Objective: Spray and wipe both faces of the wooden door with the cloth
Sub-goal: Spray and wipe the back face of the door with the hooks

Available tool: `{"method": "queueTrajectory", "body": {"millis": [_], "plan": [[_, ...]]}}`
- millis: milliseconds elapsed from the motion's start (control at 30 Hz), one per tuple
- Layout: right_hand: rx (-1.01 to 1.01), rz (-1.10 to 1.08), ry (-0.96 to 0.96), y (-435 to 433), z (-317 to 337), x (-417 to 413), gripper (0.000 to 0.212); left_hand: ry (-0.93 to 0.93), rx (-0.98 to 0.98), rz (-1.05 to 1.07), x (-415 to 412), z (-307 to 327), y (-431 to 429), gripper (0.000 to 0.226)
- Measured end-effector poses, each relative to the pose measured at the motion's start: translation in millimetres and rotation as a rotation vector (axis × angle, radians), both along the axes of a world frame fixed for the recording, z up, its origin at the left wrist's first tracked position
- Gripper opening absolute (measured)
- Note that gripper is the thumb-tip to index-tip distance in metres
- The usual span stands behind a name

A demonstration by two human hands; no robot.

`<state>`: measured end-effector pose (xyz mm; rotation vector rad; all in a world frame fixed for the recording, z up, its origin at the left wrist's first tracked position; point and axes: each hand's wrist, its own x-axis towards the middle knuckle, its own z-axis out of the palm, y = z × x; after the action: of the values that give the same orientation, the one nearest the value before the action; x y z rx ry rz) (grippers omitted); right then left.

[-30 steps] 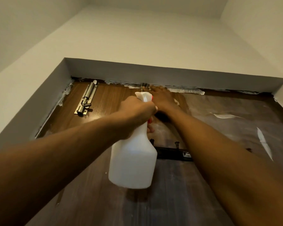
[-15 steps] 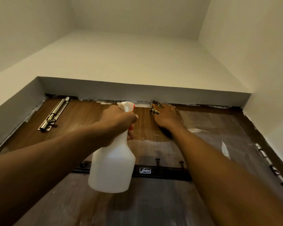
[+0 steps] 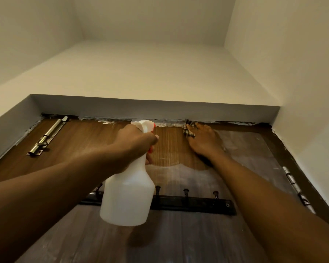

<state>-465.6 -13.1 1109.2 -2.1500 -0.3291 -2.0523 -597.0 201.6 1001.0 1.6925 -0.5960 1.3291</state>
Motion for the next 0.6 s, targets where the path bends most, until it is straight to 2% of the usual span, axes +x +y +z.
{"method": "queueTrajectory", "body": {"millis": [67, 200, 333, 400, 500, 600], "plan": [[-0.007, 0.034, -0.026, 23.2, 22.3, -8.2, 0.053, -0.030, -0.003, -0.005, -6.5, 5.5, -3.3, 0.031], [-0.208, 0.068, -0.056, 66.0, 18.4, -13.7, 0.050, -0.051, -0.020, 0.038, -13.4, 14.0, -1.3, 0.027], [-0.299, 0.083, -0.108, 23.9, -15.9, -6.9, 0.051, -0.052, -0.027, 0.038, -9.3, 17.8, -22.7, 0.025], [-0.221, 0.063, -0.100, -14.6, -23.2, -1.9, 0.052, -0.040, -0.015, 0.011, -2.3, 14.1, -37.7, 0.027], [-0.002, 0.013, 0.005, -64.1, -15.2, 8.9, 0.055, 0.006, 0.013, -0.037, 12.0, 2.5, -61.7, 0.030], [0.087, 0.012, 0.035, -54.9, 6.3, 11.6, 0.055, 0.038, 0.026, -0.056, 13.7, -0.7, -74.4, 0.029]]}}
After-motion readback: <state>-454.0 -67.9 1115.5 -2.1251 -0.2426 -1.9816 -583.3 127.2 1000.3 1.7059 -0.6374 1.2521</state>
